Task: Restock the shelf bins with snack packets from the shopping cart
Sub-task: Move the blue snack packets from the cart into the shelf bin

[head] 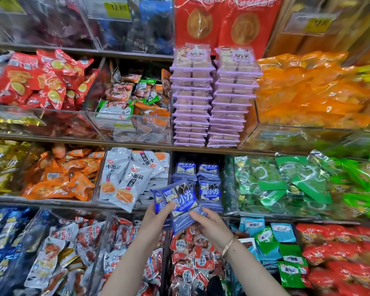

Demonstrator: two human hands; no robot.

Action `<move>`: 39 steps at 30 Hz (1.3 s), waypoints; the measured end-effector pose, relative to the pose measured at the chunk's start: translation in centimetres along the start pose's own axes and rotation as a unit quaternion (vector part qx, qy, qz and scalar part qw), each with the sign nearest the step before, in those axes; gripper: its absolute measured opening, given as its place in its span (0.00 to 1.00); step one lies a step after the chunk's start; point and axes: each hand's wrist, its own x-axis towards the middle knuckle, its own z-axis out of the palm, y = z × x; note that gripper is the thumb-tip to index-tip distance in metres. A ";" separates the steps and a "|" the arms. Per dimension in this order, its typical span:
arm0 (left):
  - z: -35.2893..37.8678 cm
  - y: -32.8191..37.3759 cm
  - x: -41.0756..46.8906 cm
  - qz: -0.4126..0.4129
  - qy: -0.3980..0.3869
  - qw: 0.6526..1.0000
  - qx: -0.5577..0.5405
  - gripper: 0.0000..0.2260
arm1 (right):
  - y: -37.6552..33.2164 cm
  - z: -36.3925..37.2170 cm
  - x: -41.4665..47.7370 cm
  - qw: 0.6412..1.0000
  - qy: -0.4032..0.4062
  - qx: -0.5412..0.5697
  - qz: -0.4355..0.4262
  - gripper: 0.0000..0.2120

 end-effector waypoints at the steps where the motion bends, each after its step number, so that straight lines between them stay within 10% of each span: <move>1: -0.1 0.1 0.2 0.003 0.005 1.000 0.000 0.18 | 0.1 -0.1 0.3 0.999 0.002 0.046 0.006 0.39; 11: -4.2 0.2 3.0 -0.017 0.058 0.998 -0.006 0.35 | -1.8 -1.6 5.8 0.966 0.124 0.225 0.021 0.27; 27: -4.6 -0.2 2.9 -0.076 0.054 0.996 0.004 0.11 | -4.6 1.1 16.2 0.917 0.259 0.291 0.087 0.20; 39: -4.0 0.3 2.5 -0.061 0.056 0.997 0.001 0.06 | -5.5 1.7 15.4 0.964 0.133 0.223 0.060 0.14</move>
